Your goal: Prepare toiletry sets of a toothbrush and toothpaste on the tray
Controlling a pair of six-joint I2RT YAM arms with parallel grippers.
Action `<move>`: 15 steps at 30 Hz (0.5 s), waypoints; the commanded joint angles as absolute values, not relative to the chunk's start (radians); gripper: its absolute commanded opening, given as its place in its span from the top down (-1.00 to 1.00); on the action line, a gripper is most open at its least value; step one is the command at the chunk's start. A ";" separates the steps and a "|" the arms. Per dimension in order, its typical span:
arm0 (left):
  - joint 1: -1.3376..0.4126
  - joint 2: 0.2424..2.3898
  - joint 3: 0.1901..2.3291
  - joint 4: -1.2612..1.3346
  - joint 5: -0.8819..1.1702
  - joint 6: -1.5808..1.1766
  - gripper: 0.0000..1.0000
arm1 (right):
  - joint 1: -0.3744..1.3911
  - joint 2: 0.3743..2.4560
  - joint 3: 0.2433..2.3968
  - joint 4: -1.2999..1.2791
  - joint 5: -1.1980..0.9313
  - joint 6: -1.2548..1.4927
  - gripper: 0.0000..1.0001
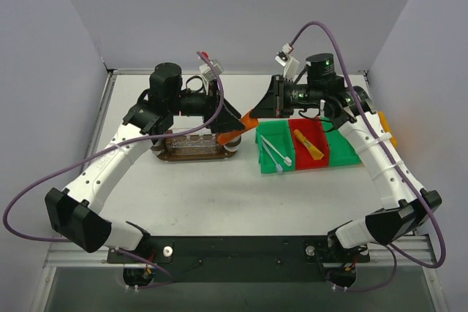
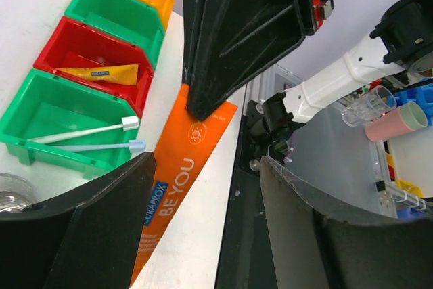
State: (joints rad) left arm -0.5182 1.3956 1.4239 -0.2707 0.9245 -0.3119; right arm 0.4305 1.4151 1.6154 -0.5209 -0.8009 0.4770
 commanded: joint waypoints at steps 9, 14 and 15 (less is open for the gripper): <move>-0.489 1.382 1.382 -0.226 0.999 -0.348 -0.45 | 0.520 1.489 1.730 -0.477 -0.943 0.448 1.00; -0.476 1.388 1.364 -0.227 1.037 -0.356 -0.30 | 0.526 1.496 1.738 -0.477 -0.943 0.449 1.00; -0.474 1.388 1.362 -0.226 1.045 -0.357 -0.28 | 0.526 1.497 1.738 -0.477 -0.943 0.451 1.00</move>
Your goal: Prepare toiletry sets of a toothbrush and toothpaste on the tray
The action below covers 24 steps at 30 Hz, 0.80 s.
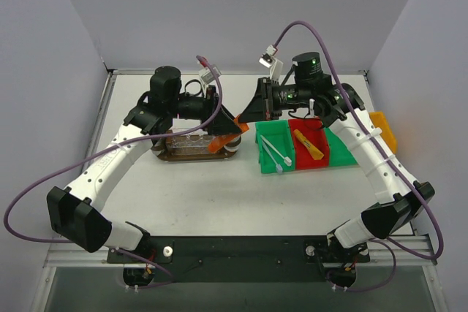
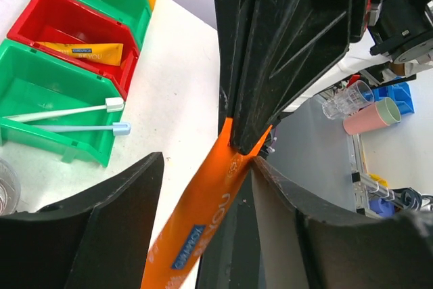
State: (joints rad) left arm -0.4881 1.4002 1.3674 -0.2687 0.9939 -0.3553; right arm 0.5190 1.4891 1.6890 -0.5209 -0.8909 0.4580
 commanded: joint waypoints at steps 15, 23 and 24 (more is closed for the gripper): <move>-0.430 1.407 1.324 -0.132 1.126 -0.469 1.00 | 0.528 1.510 1.740 -0.463 -0.905 0.459 0.75; -0.387 1.330 1.295 -0.109 0.787 -0.561 1.00 | 0.528 1.390 1.524 -0.166 -0.767 0.630 0.00; -0.387 1.321 1.295 -0.109 0.696 -0.580 1.00 | 0.528 1.376 1.481 -0.041 -0.756 0.661 -0.01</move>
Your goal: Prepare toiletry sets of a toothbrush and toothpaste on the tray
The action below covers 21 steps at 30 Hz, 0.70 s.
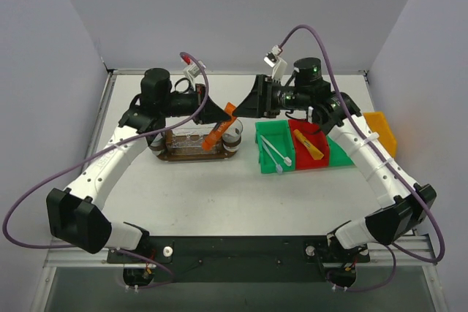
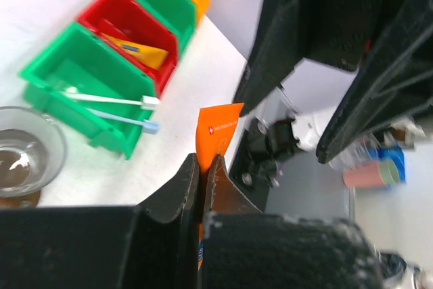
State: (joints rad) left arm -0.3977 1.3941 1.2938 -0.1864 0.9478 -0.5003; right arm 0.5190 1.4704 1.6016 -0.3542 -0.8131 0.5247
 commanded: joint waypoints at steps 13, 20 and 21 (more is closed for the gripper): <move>-0.379 1.247 1.313 -0.204 0.368 -0.768 1.00 | 0.713 1.474 1.468 -0.008 -0.477 0.594 -0.07; -0.380 1.212 1.307 -0.207 0.311 -0.773 1.00 | 0.764 1.574 1.548 -0.052 -0.331 0.574 -0.07; -0.380 1.209 1.304 -0.204 0.301 -0.773 1.00 | 0.767 1.577 1.548 -0.052 -0.310 0.574 -0.06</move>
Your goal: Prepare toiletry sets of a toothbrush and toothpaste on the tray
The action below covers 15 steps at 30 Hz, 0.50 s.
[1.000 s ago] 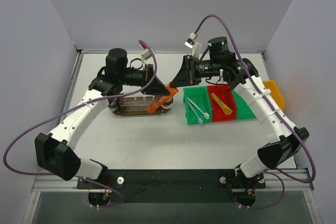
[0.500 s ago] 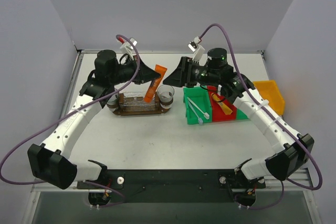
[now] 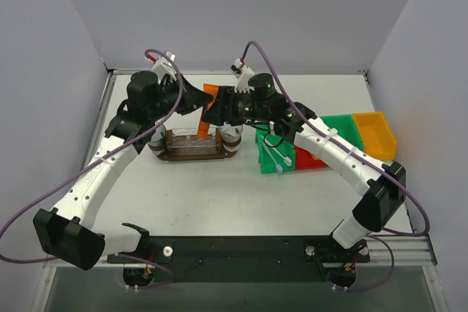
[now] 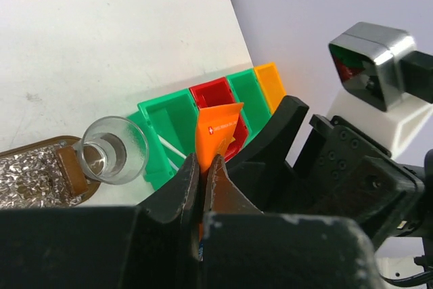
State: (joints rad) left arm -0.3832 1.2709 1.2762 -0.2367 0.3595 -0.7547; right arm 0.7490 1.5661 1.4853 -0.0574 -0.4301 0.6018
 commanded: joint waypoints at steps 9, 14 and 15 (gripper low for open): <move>-0.382 1.192 1.285 -0.206 0.253 -0.785 1.00 | 0.790 1.646 1.571 0.051 -0.344 0.598 0.01; -0.383 1.192 1.276 -0.180 0.268 -0.785 1.00 | 0.798 1.675 1.586 0.067 -0.351 0.606 0.21; -0.383 1.190 1.270 -0.173 0.275 -0.785 1.00 | 0.796 1.677 1.592 0.069 -0.351 0.606 0.37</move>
State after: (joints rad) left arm -0.3832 1.2270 1.2694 -0.2504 0.2539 -0.7647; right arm 0.7929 1.6581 1.5467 0.0143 -0.3637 0.6102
